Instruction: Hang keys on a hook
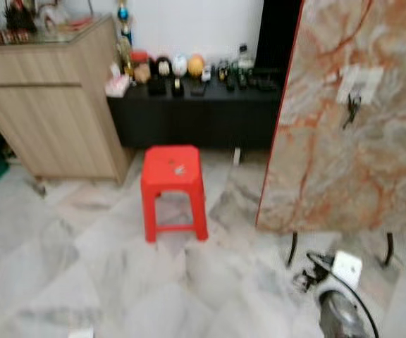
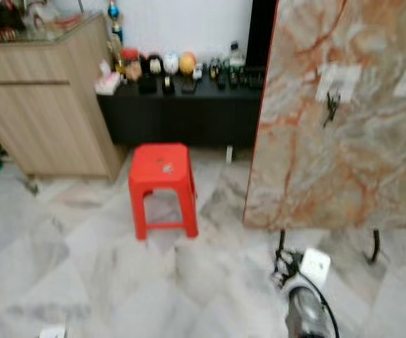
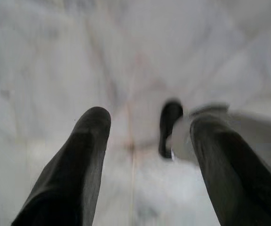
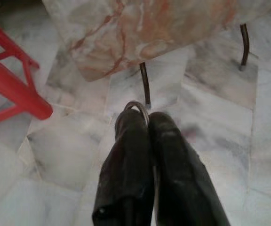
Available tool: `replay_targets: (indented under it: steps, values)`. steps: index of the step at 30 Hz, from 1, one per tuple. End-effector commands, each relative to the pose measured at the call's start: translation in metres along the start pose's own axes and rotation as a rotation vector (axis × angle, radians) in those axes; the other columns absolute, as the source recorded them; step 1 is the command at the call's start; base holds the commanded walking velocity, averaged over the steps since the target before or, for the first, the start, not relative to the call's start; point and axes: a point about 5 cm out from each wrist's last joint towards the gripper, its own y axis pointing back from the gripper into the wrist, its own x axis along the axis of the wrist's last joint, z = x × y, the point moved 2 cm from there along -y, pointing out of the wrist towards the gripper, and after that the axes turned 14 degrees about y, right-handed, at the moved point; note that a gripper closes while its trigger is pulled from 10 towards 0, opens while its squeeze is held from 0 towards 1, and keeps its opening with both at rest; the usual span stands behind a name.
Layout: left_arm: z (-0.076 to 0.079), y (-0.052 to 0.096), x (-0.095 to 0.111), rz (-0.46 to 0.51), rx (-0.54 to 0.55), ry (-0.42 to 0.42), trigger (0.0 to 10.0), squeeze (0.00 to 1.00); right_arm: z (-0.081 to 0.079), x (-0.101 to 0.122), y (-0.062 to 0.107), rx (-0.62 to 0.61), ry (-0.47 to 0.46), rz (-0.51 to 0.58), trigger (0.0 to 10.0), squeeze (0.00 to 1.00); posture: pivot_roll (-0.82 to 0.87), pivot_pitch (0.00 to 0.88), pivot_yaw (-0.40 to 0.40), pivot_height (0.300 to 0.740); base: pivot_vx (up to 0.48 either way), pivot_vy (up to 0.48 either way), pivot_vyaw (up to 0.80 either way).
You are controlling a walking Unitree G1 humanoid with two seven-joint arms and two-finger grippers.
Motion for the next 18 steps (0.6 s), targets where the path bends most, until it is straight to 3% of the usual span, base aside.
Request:
replay_targets:
  steps: [1, 6, 8, 10, 14, 15, 18]
  values:
    - [0.001, 0.000, -0.001, 0.000, -0.008, 0.007, 10.0, 0.00, 0.006, 0.015, -0.003, -0.033, -0.017, 0.060, 10.0, 0.00, 0.01, 0.000, -0.026, 0.740, 0.000, 0.000, 0.00]
    - [0.003, -0.001, 0.000, 0.000, -0.011, 0.003, 10.0, 0.00, 0.006, 0.040, -0.006, -0.082, -0.121, 0.144, 10.0, 0.00, 0.01, 0.000, -0.022, 0.740, 0.000, 0.000, 0.00]
    - [0.011, -0.003, 0.005, 0.007, -0.019, 0.003, 10.0, 0.00, 0.011, 0.050, -0.007, -0.124, -0.170, 0.173, 10.0, 0.00, 0.01, 0.000, -0.023, 0.740, 0.000, 0.000, 0.00]
    - [0.029, -0.007, 0.012, 0.017, -0.038, -0.001, 10.0, 0.00, 0.026, 0.071, -0.006, -0.238, -0.253, 0.258, 10.0, 0.00, 0.00, 0.000, -0.019, 0.740, 0.000, 0.000, 0.00]
    - [0.037, -0.009, 0.013, 0.020, -0.048, -0.005, 10.0, 0.00, 0.046, 0.087, 0.002, -0.423, -0.200, 0.332, 10.0, 0.00, 0.00, 0.000, -0.017, 0.740, 0.000, 0.000, 0.00]
    - [0.043, -0.010, 0.014, 0.022, -0.055, -0.008, 10.0, 0.00, 0.059, 0.098, 0.010, -0.563, -0.170, 0.395, 10.0, 0.00, 0.00, 0.000, -0.017, 0.740, 0.000, 0.000, 0.00]
    - [0.048, -0.010, 0.015, 0.024, -0.061, -0.010, 10.0, 0.00, 0.065, 0.111, 0.018, -0.649, -0.141, 0.452, 10.0, 0.00, 0.00, 0.000, -0.015, 0.740, 0.000, 0.000, 0.00]
